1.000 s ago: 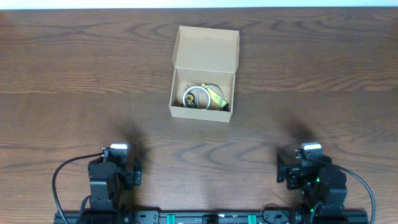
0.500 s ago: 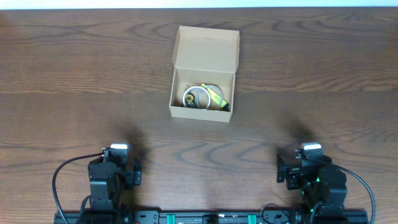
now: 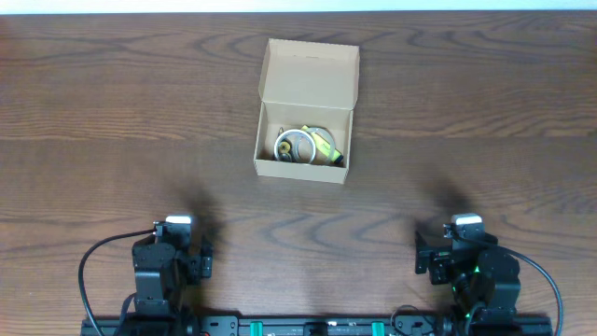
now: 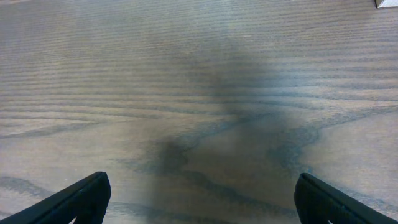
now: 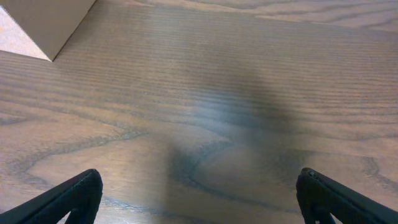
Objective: Pack container
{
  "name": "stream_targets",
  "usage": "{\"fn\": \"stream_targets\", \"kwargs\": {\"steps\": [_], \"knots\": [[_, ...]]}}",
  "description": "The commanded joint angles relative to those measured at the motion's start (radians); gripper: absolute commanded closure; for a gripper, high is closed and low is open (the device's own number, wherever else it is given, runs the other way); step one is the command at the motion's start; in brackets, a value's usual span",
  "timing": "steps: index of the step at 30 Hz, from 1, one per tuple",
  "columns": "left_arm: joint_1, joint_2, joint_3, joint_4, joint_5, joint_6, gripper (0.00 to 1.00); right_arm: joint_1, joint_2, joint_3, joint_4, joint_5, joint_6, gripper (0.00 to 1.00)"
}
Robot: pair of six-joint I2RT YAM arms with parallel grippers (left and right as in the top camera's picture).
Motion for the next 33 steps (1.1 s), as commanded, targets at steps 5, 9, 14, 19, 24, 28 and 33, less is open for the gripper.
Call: {"fn": "stream_targets", "kwargs": {"steps": [5,9,14,19,24,28,33], "knots": [[0.007,-0.006,-0.016,-0.005,0.007,0.006,0.05,-0.006,-0.005,-0.008,-0.002,-0.004,-0.013,0.01],[0.007,-0.006,-0.016,-0.005,0.007,0.007,0.05,-0.006,-0.005,-0.008,-0.002,-0.004,-0.014,0.01],[0.007,-0.006,-0.016,-0.005,0.007,0.007,0.05,-0.006,-0.005,-0.008,0.001,-0.004,-0.013,0.01],[0.007,-0.006,-0.016,-0.005,0.007,0.007,0.05,-0.006,-0.005,-0.008,0.002,-0.004,-0.013,0.01],[0.007,-0.006,-0.016,-0.001,0.002,0.007,0.05,-0.006,-0.005,-0.008,0.003,-0.004,-0.013,0.01],[0.007,-0.006,-0.016,0.044,-0.016,-0.046,0.05,-0.006,-0.005,-0.008,0.014,-0.004,-0.013,0.01],[0.007,-0.006,-0.017,0.116,-0.015,-0.165,0.05,-0.006,-0.005,-0.008,0.138,-0.042,0.051,0.01]]}}
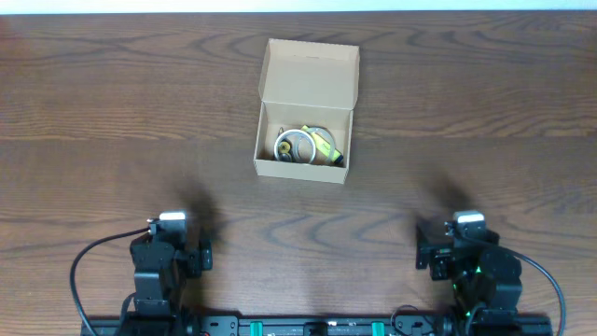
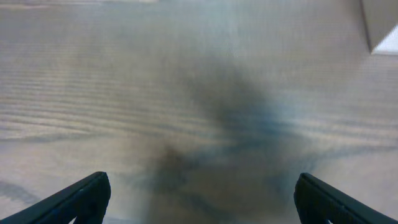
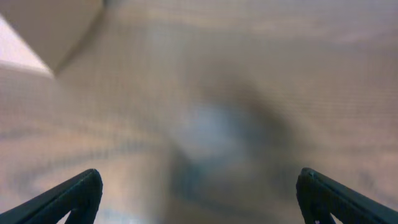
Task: Pack container
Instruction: 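Raise both arms and move the grippers to the box lid flaps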
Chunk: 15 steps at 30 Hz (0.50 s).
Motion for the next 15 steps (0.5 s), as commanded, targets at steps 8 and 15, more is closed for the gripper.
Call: {"fn": "stream_targets", "kwargs": {"steps": [8,15], "knots": [[0.007,0.23,0.221,0.101,0.015,-0.115,0.05,-0.006,0.081,-0.005,0.428,-0.113,0.345,0.01],[0.006,0.902,0.75,0.29,0.094,-0.114,0.05,-0.006,0.469,0.0,0.967,-0.138,0.404,0.01]]}}
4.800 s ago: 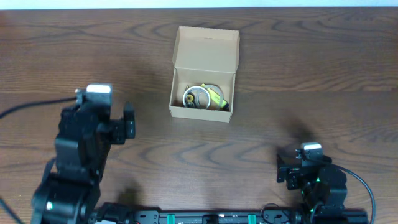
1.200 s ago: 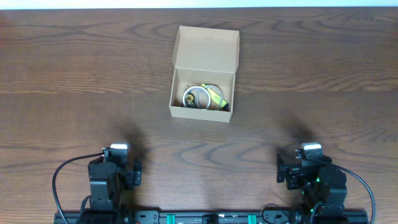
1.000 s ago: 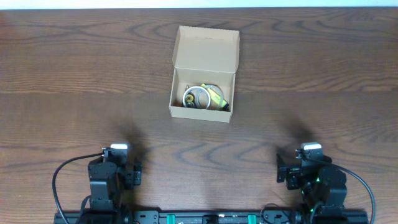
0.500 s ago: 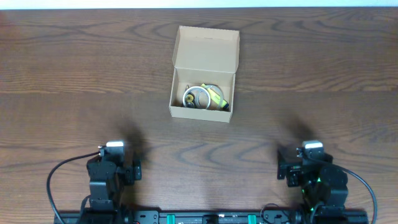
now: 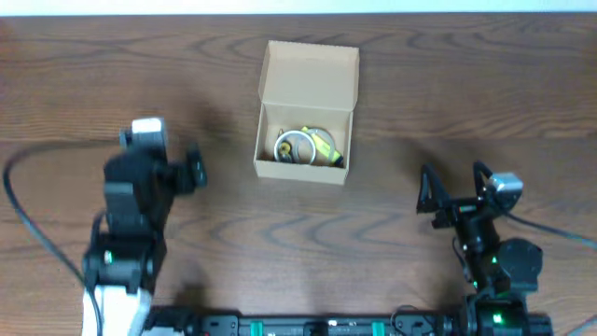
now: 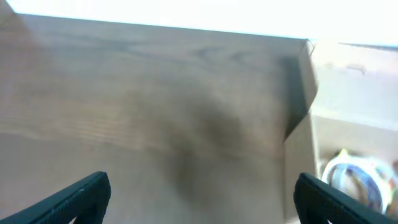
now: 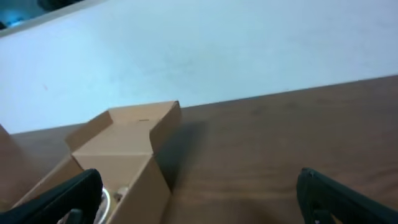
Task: Pack container
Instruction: 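Raise both arms and move the grippers to the box lid flaps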
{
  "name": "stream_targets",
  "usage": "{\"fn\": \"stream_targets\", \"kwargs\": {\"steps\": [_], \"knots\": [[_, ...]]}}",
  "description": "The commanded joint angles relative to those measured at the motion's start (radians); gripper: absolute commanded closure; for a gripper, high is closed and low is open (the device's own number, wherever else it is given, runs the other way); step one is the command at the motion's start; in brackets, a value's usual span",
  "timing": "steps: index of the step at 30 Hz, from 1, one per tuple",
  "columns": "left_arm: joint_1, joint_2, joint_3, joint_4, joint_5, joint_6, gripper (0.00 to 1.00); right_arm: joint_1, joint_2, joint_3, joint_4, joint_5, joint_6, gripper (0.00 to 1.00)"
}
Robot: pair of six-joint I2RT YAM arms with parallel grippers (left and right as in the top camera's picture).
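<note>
An open cardboard box [image 5: 300, 170] stands at the table's middle with its lid [image 5: 311, 70] folded back. Inside lie a white ring-shaped roll [image 5: 295, 145] and a yellow-green item [image 5: 325, 145]. My left gripper [image 6: 199, 200] is open and empty, raised left of the box. The box wall [image 6: 300, 155] and the roll [image 6: 354, 177] show at the right of its view. My right gripper [image 5: 452, 187] is open and empty, right of the box and nearer the front. In the right wrist view the box [image 7: 124, 155] is at lower left, by the left finger.
The dark wooden table [image 5: 466, 84] runs out on all sides of the box. A pale wall [image 7: 217, 50] lies beyond its far edge. The arms' bases and cables sit along the front edge [image 5: 308, 327].
Both arms have risen from low over the table near the front edge. The left gripper now sits level with the box on its left. The right gripper is higher, facing the box. Both remain open.
At first both grippers hung open just above bare wood at the front edge, the box barely at their views' corners. Then they stood much the same, with blurred wrist views. Now both are raised with the box in their views; its contents are unchanged.
</note>
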Motion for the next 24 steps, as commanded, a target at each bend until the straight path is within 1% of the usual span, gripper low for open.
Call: {"fn": "stream_targets", "kwargs": {"steps": [1,2,3,4,5,6,9,11,12,13,15,16,17,19,22,24], "knots": [[0.006,0.191,0.174,0.021,0.031,-0.007,0.05,-0.006,0.15,0.014,0.111,-0.01,0.034,0.01],[0.006,0.242,0.214,0.034,0.042,-0.006,0.05,-0.006,0.205,0.022,0.163,-0.01,0.034,0.01],[0.006,0.312,0.26,0.064,0.055,-0.007,0.05,-0.006,0.3,0.033,0.261,-0.009,0.03,0.01],[0.006,0.36,0.281,0.094,0.055,-0.007,0.05,-0.006,0.369,0.039,0.344,-0.008,0.018,0.01],[0.006,0.414,0.289,0.14,0.055,-0.011,0.05,-0.006,0.465,0.039,0.467,-0.006,0.012,0.01],[0.006,0.466,0.288,0.161,0.056,-0.011,0.04,-0.006,0.57,0.039,0.549,-0.005,0.013,0.01],[0.006,0.539,0.288,0.161,0.06,-0.011,0.05,-0.006,0.711,0.039,0.577,-0.002,0.013,0.01],[0.006,0.595,0.288,0.166,0.101,-0.011,0.05,-0.006,0.805,0.039,0.634,-0.026,0.011,0.01],[0.006,0.615,0.288,0.17,0.124,-0.013,0.05,-0.007,0.842,0.041,0.65,-0.044,-0.014,0.01],[0.006,0.635,0.288,0.177,0.146,-0.021,0.05,-0.008,0.869,0.049,0.645,-0.061,-0.043,0.01],[0.006,0.677,0.289,0.192,0.16,-0.068,0.05,-0.008,0.929,0.095,0.585,-0.098,-0.082,0.01],[0.006,0.695,0.289,0.194,0.161,-0.088,0.05,-0.008,0.958,0.138,0.522,-0.119,-0.092,0.01],[0.006,0.718,0.289,0.198,0.181,-0.09,0.05,-0.008,0.999,0.217,0.41,-0.152,-0.123,0.01],[0.006,0.738,0.289,0.206,0.204,-0.09,0.05,-0.008,1.048,0.32,0.285,-0.186,-0.169,0.01],[0.006,0.75,0.289,0.23,0.242,-0.102,0.05,-0.008,1.107,0.467,0.151,-0.212,-0.18,0.01],[0.007,0.751,0.291,0.262,0.264,-0.127,0.04,-0.008,1.136,0.551,0.101,-0.23,-0.179,0.01]]}}
